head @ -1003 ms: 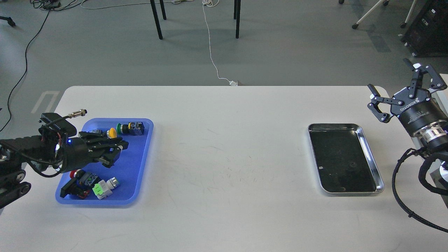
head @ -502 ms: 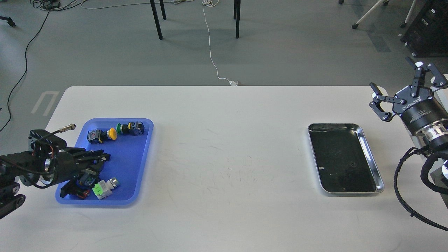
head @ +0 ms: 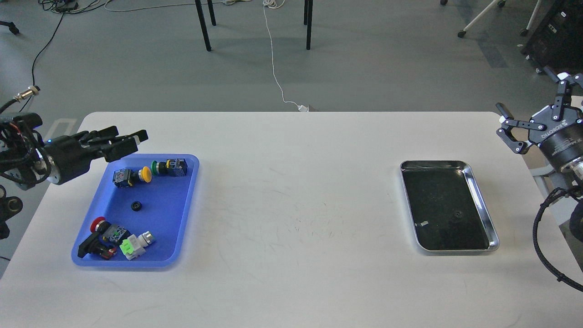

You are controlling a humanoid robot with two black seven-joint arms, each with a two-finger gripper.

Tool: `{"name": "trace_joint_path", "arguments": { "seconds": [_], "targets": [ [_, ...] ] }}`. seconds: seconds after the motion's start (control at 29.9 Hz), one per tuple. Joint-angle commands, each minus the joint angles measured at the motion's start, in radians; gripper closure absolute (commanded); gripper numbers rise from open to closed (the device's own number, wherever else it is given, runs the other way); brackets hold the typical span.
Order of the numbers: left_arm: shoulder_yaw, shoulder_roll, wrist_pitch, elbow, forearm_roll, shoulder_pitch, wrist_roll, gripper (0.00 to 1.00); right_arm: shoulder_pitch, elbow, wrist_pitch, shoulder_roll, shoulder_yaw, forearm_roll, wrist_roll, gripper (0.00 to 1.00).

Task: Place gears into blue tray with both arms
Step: 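Lift the left gripper away and move the right gripper over the metal tray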

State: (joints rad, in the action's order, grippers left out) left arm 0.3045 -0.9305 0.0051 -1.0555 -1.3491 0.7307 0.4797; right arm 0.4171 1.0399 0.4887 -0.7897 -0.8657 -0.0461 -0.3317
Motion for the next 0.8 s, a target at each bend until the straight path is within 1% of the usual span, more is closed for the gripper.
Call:
{"name": "trace_joint_path", "arguments": {
  "seconds": [0.0, 0.1, 0.17, 0.27, 0.4, 0.47, 0.54, 0.67, 0.7, 0.77],
  "targets": [
    [0.002, 0.030, -0.074, -0.006, 0.320, 0.128, -0.004, 0.02, 0.028, 0.032, 0.000, -0.057, -0.001, 0.078, -0.001, 0.01],
    [0.002, 0.099, -0.157, 0.011, 0.604, 0.182, -0.006, 0.02, 0.064, 0.051, 0.000, -0.092, 0.001, 0.176, 0.000, 0.01],
    [0.004, 0.131, -0.181, 0.022, 0.770, 0.194, -0.004, 0.02, 0.104, 0.051, 0.000, -0.108, 0.007, 0.238, 0.000, 0.01],
    [0.007, 0.185, -0.194, 0.026, 0.993, 0.196, -0.003, 0.02, 0.182, 0.048, 0.000, -0.125, 0.043, 0.365, 0.002, 0.01],
    [0.025, 0.252, -0.200, 0.043, 1.171, 0.196, -0.001, 0.02, 0.308, 0.051, 0.000, -0.137, 0.137, 0.543, 0.008, 0.01],
    [0.059, 0.280, -0.198, 0.048, 1.226, 0.191, -0.004, 0.02, 0.402, 0.051, 0.000, -0.137, 0.230, 0.653, 0.014, 0.01],
    [0.091, 0.298, -0.197, 0.057, 1.260, 0.182, -0.019, 0.02, 0.500, 0.052, 0.000, -0.132, 0.360, 0.756, 0.014, 0.01],
    [0.133, 0.334, -0.195, 0.061, 1.357, 0.156, -0.099, 0.02, 0.724, 0.061, 0.000, -0.100, 0.666, 0.879, 0.011, 0.01],
    [0.142, 0.343, -0.192, 0.061, 1.386, 0.145, -0.113, 0.02, 0.782, 0.068, 0.000, -0.082, 0.742, 0.900, 0.011, 0.01],
    [0.166, 0.358, -0.192, 0.061, 1.418, 0.128, -0.119, 0.02, 0.886, 0.078, 0.000, -0.054, 0.890, 0.972, 0.011, 0.02]
  ]
}}
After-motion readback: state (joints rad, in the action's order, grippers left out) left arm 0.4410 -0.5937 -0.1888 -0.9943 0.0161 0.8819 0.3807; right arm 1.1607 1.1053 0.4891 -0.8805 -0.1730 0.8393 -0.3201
